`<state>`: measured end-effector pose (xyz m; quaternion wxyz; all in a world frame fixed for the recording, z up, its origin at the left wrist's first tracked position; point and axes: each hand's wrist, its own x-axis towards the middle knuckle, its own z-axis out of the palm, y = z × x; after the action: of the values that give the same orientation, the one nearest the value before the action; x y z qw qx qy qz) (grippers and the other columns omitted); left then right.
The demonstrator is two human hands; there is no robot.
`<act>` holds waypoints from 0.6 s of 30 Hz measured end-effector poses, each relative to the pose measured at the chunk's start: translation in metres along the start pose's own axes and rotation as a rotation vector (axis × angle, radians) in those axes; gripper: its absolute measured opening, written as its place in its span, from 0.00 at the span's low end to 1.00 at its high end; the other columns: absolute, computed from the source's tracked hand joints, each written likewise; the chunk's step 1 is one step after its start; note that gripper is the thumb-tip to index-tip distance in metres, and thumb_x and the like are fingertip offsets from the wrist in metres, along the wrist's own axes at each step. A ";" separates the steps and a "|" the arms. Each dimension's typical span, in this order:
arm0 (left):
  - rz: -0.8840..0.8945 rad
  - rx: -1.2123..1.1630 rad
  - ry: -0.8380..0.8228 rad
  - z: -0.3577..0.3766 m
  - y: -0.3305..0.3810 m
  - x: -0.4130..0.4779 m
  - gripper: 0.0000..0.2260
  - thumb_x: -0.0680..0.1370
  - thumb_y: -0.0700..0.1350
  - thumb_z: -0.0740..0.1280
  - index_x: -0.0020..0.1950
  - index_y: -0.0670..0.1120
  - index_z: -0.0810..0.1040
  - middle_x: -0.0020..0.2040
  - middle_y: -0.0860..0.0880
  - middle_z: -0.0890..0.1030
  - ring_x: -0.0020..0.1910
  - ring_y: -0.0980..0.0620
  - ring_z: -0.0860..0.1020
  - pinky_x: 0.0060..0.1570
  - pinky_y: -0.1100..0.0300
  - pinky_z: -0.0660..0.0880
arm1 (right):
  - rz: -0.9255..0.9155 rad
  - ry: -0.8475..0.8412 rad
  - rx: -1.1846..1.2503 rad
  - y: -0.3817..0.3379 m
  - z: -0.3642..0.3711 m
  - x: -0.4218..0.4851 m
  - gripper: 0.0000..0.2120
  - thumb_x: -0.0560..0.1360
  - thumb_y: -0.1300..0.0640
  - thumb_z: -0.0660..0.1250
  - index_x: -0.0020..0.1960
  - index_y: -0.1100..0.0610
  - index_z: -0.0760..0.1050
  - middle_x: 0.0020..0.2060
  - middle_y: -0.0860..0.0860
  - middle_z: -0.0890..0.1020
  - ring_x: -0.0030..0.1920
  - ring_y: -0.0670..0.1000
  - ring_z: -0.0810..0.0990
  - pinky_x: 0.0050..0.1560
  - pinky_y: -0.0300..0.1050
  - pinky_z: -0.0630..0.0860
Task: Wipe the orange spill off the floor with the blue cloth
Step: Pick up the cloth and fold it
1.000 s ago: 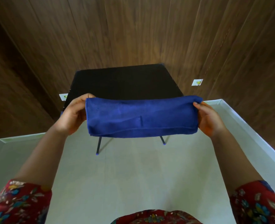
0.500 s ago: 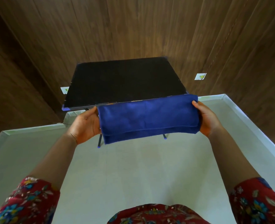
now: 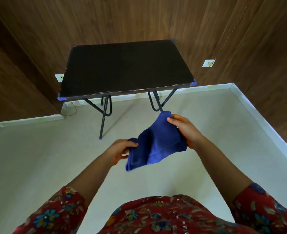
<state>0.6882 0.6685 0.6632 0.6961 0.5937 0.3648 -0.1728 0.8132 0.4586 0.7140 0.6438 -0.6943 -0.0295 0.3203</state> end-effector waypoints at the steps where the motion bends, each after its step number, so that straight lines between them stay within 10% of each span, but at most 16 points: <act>1: 0.047 -0.003 0.032 -0.006 0.004 -0.004 0.15 0.66 0.43 0.73 0.53 0.45 0.81 0.48 0.48 0.82 0.50 0.49 0.78 0.47 0.57 0.75 | -0.010 0.021 -0.033 -0.002 -0.004 -0.002 0.06 0.79 0.55 0.64 0.53 0.49 0.80 0.49 0.47 0.85 0.52 0.48 0.82 0.48 0.42 0.76; 8: 0.107 -0.235 0.007 -0.022 0.033 -0.017 0.10 0.80 0.41 0.59 0.56 0.43 0.78 0.55 0.43 0.82 0.53 0.46 0.80 0.50 0.53 0.75 | -0.232 0.196 -0.288 -0.004 0.004 0.000 0.05 0.79 0.57 0.64 0.47 0.54 0.78 0.42 0.48 0.82 0.43 0.47 0.79 0.48 0.43 0.75; 14: 0.171 -0.252 -0.206 0.009 0.059 -0.037 0.18 0.81 0.53 0.59 0.61 0.43 0.78 0.58 0.42 0.82 0.57 0.44 0.80 0.60 0.48 0.74 | -0.290 -0.112 -0.269 0.009 0.086 -0.021 0.08 0.79 0.56 0.66 0.55 0.56 0.80 0.44 0.51 0.84 0.44 0.47 0.83 0.48 0.46 0.80; 18: 0.221 -0.198 -0.029 0.002 0.065 -0.037 0.06 0.77 0.44 0.66 0.53 0.46 0.80 0.49 0.45 0.84 0.51 0.46 0.81 0.53 0.50 0.76 | -0.176 -0.204 -0.026 -0.001 0.073 -0.023 0.14 0.83 0.55 0.57 0.63 0.56 0.77 0.52 0.51 0.84 0.51 0.52 0.84 0.51 0.45 0.81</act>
<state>0.7077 0.6749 0.7354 0.7713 0.5561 0.3024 -0.0665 0.7600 0.5126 0.7272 0.6539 -0.6612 -0.1598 0.3312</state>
